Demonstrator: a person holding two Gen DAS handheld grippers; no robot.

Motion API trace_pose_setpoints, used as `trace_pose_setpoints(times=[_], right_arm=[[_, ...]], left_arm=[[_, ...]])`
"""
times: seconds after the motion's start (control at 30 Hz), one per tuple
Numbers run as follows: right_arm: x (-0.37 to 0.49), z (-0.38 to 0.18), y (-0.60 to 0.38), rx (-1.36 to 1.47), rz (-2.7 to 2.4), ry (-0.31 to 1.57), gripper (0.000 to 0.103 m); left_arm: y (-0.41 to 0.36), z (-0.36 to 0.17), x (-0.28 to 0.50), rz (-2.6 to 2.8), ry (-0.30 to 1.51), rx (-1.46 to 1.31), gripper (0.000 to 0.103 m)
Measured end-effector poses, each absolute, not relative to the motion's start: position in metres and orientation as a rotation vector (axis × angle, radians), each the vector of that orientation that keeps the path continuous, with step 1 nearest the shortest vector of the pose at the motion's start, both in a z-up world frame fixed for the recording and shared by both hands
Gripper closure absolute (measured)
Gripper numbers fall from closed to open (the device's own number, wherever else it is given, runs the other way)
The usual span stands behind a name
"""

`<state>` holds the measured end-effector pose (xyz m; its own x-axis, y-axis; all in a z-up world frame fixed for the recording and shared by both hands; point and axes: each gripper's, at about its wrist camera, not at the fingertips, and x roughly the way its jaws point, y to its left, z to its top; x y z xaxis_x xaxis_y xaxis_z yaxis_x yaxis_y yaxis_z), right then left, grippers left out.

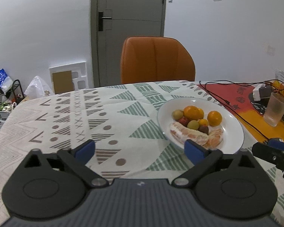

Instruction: Organize fruits

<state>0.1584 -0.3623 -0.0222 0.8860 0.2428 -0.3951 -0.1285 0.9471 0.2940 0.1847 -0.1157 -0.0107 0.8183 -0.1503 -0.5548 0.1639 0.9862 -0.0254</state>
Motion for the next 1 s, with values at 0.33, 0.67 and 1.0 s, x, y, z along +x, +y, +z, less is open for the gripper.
trace_pose_setpoints(times=[0.33, 0.67, 1.0], right_arm=[[0.153, -0.017, -0.344, 0.265, 0.241, 0.466, 0.0], [0.141, -0.01, -0.329, 0.232, 0.27, 0.48, 0.0], [0.126, -0.002, -0.31, 0.201, 0.319, 0.476, 0.0]], left_arm=[[-0.091, -0.006, 0.164, -0.112, 0.614, 0.001, 0.0], [-0.074, -0.003, 0.138, -0.101, 0.595, -0.021, 0.0], [-0.067, 0.002, 0.11, -0.095, 0.59, -0.012, 0.0]])
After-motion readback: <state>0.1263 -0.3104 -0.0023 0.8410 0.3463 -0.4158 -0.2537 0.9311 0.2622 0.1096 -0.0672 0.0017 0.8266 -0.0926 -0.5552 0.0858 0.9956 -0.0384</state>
